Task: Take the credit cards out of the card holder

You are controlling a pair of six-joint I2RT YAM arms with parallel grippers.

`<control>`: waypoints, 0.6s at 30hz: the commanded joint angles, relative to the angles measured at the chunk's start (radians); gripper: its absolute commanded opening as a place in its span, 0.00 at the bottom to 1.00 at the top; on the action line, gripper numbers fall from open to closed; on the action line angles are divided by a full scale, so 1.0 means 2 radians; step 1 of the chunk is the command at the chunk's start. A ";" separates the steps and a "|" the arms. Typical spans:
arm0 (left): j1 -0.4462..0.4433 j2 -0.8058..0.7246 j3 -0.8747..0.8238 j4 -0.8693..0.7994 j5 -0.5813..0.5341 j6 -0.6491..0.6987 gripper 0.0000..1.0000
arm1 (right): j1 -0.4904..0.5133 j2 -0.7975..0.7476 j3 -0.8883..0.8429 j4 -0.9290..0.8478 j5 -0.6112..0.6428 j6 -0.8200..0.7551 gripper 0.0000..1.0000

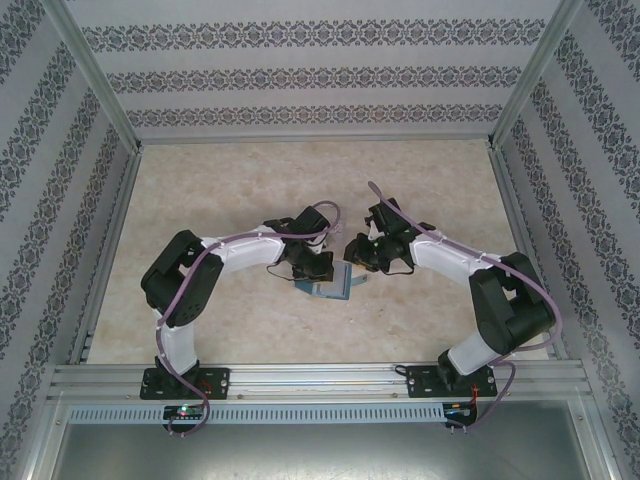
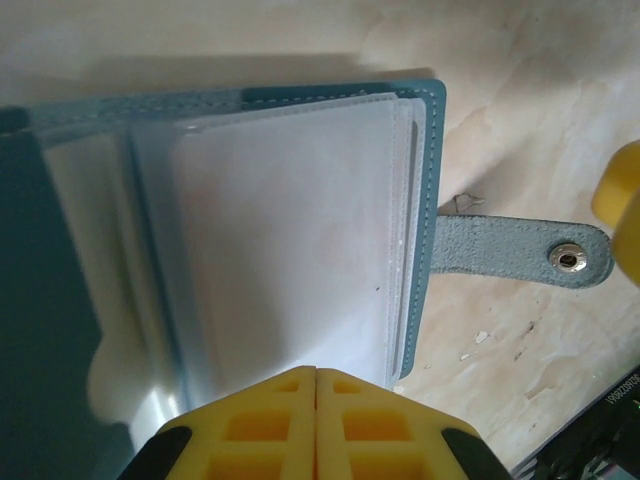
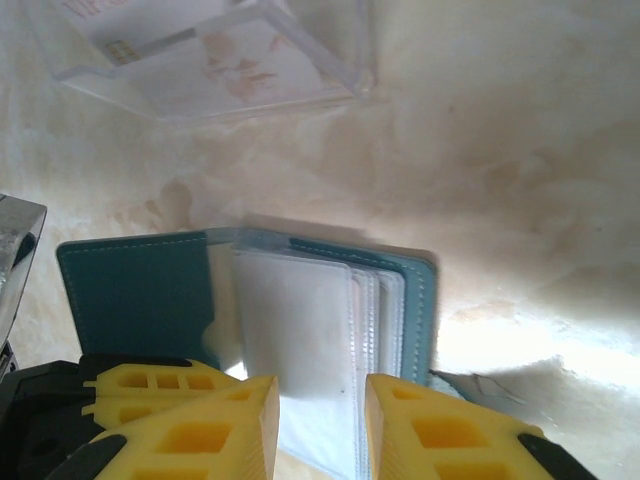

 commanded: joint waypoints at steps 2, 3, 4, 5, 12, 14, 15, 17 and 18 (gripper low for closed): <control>-0.005 0.015 0.015 0.009 0.008 -0.002 0.07 | 0.000 -0.009 -0.007 -0.001 -0.005 0.008 0.29; -0.005 0.017 0.015 0.003 0.001 0.002 0.07 | 0.001 -0.008 -0.006 0.002 -0.010 0.009 0.29; -0.005 0.018 0.015 -0.004 -0.006 0.007 0.07 | 0.003 -0.005 -0.004 0.002 -0.014 0.009 0.30; -0.005 0.020 0.016 -0.009 -0.011 0.010 0.07 | 0.005 -0.003 -0.002 0.003 -0.017 0.008 0.30; -0.003 0.015 0.013 -0.041 -0.052 0.025 0.06 | 0.022 0.022 0.013 0.006 -0.033 0.007 0.31; -0.001 0.009 0.007 -0.039 -0.056 0.025 0.05 | 0.027 0.029 0.018 0.008 -0.036 0.007 0.31; -0.001 0.005 0.004 -0.037 -0.059 0.024 0.05 | 0.029 0.033 0.020 0.010 -0.039 0.007 0.32; 0.001 -0.001 0.000 -0.034 -0.058 0.023 0.05 | 0.033 0.041 0.024 0.011 -0.044 0.006 0.32; 0.001 -0.002 0.000 -0.036 -0.058 0.023 0.05 | 0.035 0.045 0.026 0.012 -0.047 0.005 0.32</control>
